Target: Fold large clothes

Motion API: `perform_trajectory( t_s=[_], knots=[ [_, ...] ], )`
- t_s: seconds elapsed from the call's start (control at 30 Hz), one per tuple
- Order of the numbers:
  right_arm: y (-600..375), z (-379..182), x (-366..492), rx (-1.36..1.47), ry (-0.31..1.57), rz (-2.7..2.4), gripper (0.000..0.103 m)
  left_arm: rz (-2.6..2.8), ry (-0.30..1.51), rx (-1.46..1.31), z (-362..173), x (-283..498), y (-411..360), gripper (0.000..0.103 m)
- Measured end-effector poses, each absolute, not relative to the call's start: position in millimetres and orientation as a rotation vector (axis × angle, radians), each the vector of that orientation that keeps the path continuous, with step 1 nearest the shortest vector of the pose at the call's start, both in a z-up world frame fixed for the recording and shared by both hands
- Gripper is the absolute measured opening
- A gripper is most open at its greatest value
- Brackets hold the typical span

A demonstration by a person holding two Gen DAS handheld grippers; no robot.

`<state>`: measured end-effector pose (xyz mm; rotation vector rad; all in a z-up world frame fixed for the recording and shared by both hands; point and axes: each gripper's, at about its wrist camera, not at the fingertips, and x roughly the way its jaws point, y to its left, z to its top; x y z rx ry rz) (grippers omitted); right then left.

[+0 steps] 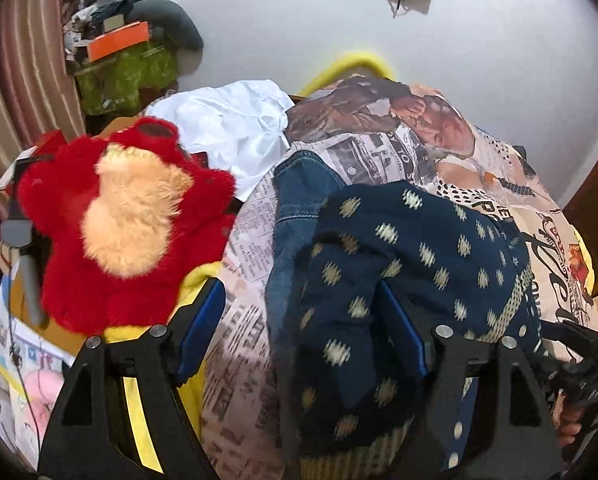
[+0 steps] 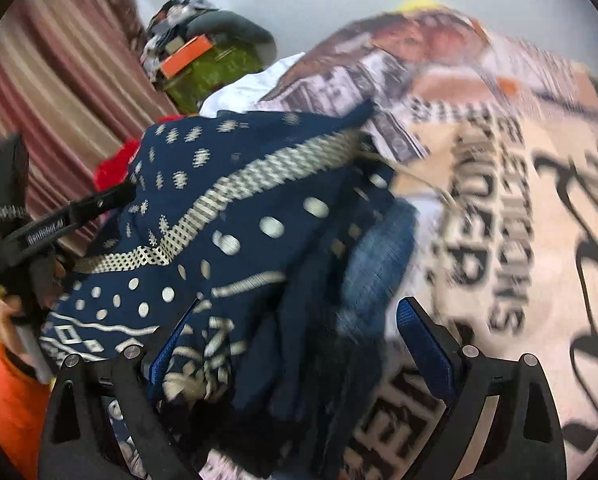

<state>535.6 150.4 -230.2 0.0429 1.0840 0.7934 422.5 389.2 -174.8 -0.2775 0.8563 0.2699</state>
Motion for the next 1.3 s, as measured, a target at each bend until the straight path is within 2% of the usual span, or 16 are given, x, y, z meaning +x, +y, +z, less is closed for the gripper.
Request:
perform_trajectory(
  t_s=[0.2, 0.43, 0.67, 0.8, 0.97, 1.3],
  knots=[
    [120.0, -193.6, 508.6, 0.015, 1.041, 0.732, 0.095, 0.252, 0.858, -0.23, -147.2, 380.4, 371.2, 0.078],
    [91.7, -107.3, 442.2, 0.028, 0.878, 0.746, 0.095, 0.153, 0.717, -0.236, -68.8, 301.6, 327.4, 0.078],
    [56.9, 6.4, 330.1, 0.009, 0.544, 0.789, 0.095, 0.092, 0.475, -0.209, 22.1, 210.3, 269.9, 0.074],
    [34.0, 50.8, 259.7, -0.007, 0.353, 0.8, 0.095, 0.054, 0.358, -0.202, 50.3, 156.9, 234.2, 0.074],
    [3.9, 73.5, 191.1, 0.03, 0.221, 0.808, 0.095, 0.088, 0.257, -0.123, 63.0, 97.7, 187.8, 0.074],
    [-19.6, 65.1, 134.8, 0.061, 0.209, 0.74, 0.095, 0.135, 0.186, -0.108, 62.2, 43.6, 153.8, 0.074]
  ],
)
